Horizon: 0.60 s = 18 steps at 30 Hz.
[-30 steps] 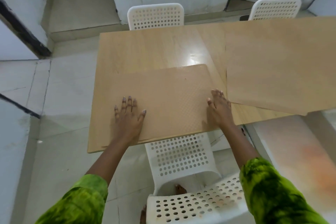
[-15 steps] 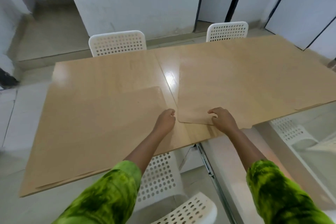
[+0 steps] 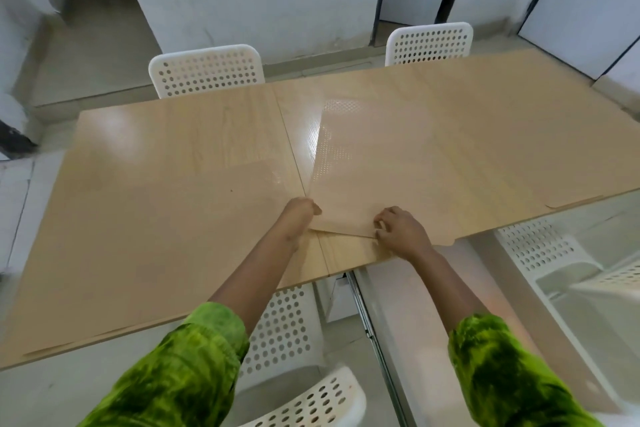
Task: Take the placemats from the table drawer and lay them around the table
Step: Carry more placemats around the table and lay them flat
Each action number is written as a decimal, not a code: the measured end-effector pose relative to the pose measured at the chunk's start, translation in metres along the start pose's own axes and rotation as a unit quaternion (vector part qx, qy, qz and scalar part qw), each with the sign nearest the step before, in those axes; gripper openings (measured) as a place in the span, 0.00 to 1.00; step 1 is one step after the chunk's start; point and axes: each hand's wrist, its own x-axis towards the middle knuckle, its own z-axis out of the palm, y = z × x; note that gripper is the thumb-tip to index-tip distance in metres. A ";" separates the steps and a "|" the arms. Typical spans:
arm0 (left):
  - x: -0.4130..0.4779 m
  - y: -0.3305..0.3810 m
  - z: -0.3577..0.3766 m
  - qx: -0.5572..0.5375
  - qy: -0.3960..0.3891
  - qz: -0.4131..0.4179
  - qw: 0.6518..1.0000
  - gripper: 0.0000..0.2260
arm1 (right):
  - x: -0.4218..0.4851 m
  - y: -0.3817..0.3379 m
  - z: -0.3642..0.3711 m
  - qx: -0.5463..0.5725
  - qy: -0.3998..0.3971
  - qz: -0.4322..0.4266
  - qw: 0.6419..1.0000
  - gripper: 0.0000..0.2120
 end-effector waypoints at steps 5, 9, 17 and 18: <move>-0.006 0.005 0.004 -0.061 -0.016 -0.007 0.998 0.10 | -0.006 -0.010 0.004 -0.062 0.002 -0.004 0.998 0.26; -0.003 0.011 0.001 -0.129 -0.019 -0.008 0.991 0.06 | -0.005 -0.027 0.013 -0.134 0.011 0.009 0.991 0.32; 0.002 0.019 0.005 -0.141 -0.088 0.007 0.986 0.24 | 0.004 -0.040 0.019 -0.146 0.025 0.039 0.988 0.40; 0.002 0.019 0.005 -0.147 -0.090 0.008 0.985 0.25 | 0.005 -0.041 0.018 -0.142 0.028 0.041 0.989 0.40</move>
